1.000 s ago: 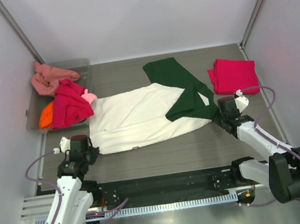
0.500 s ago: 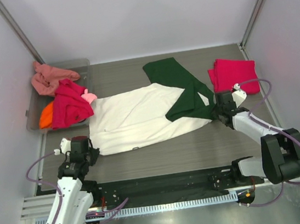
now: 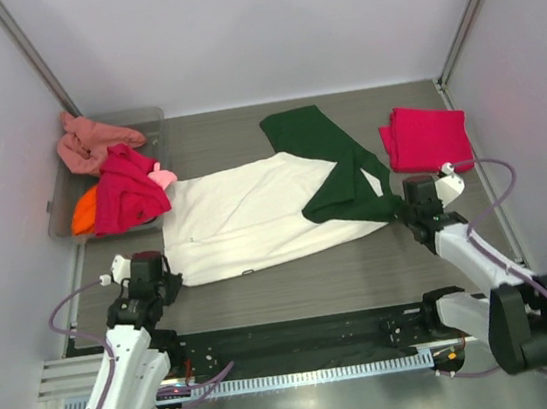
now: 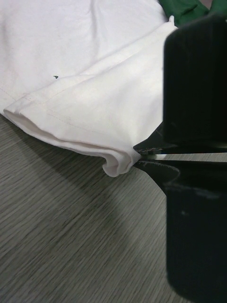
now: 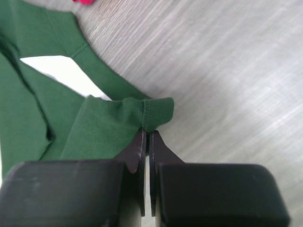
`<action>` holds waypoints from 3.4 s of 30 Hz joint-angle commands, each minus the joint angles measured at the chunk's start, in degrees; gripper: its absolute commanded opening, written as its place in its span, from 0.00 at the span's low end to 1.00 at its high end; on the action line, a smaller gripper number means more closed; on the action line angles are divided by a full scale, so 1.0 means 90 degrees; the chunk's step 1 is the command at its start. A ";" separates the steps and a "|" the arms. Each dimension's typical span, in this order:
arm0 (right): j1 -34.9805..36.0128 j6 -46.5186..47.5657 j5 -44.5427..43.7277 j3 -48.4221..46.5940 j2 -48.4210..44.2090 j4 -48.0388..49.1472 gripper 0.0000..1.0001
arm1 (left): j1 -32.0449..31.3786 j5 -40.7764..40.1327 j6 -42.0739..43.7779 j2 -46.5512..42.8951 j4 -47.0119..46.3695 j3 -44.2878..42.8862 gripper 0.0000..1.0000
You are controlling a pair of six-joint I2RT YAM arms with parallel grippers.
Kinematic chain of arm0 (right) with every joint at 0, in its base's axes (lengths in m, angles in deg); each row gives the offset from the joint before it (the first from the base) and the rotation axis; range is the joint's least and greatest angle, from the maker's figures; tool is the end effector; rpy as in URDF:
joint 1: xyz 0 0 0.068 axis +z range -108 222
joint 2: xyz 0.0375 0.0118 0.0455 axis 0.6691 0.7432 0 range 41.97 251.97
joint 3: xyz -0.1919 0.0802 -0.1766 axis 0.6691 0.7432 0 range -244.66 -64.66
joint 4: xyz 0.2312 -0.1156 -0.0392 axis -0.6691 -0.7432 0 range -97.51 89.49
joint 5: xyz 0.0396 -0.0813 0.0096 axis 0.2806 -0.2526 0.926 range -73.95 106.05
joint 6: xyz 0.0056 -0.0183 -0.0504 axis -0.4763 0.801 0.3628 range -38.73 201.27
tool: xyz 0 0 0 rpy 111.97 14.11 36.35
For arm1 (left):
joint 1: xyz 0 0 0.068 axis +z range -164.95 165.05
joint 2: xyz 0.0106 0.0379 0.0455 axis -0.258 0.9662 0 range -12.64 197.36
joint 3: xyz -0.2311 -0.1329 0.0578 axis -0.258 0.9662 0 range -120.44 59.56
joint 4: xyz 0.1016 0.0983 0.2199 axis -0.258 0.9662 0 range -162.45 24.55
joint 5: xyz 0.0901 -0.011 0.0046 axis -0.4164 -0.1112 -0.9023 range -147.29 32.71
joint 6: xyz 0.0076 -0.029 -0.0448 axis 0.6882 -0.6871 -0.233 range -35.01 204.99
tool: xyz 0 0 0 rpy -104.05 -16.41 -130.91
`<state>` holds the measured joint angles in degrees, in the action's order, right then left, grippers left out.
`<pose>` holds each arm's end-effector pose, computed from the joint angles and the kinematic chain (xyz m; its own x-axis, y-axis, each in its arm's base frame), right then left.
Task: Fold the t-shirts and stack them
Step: Fold the tshirt
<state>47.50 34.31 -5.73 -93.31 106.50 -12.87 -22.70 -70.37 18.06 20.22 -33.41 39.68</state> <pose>0.2117 0.0070 0.1770 -0.3920 0.6440 -0.6570 0.6499 0.6993 0.2978 0.1174 -0.0079 0.1745 -0.2999 -0.8636 -0.4052 -0.7212 0.4833 -0.4963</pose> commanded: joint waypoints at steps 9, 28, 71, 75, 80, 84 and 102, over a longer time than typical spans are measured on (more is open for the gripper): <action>-0.0074 -0.0749 0.0018 0.1064 -0.1975 -0.0686 0.01 | 0.0002 -0.0148 0.0084 -0.0107 -0.0100 0.0148 0.00; -0.0093 -0.0299 -0.0696 -0.1243 -0.1984 -0.2210 0.01 | 0.0011 -0.0081 0.0524 0.0433 0.0545 -0.1886 0.00; -0.0151 0.1087 -0.0345 -0.7744 0.0318 -0.2525 0.01 | 0.0294 0.1159 0.0603 0.4189 0.0419 -0.8172 0.00; -0.0716 0.0426 0.0912 -0.8388 0.1624 -0.2202 0.01 | 0.0441 0.1434 0.0514 0.5641 0.0134 -0.9299 0.00; -0.1459 -0.0288 0.2787 -1.0804 0.3286 -0.2220 0.01 | 0.0685 0.2174 0.0455 0.7371 0.0563 -1.1957 0.00; -0.1958 -0.0768 0.3591 -1.2080 0.4079 -0.2299 0.01 | 0.1102 0.2818 0.0104 0.8369 0.0458 -1.3571 0.00; -0.2515 -0.0642 0.4032 -0.3940 0.1063 0.0172 0.01 | 0.1271 0.3465 0.0542 0.6047 -0.3830 -0.5063 0.00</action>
<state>25.42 27.36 30.95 -135.05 122.57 -18.42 -11.70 -40.62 19.91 81.11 -57.89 -13.58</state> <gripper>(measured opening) 0.043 0.014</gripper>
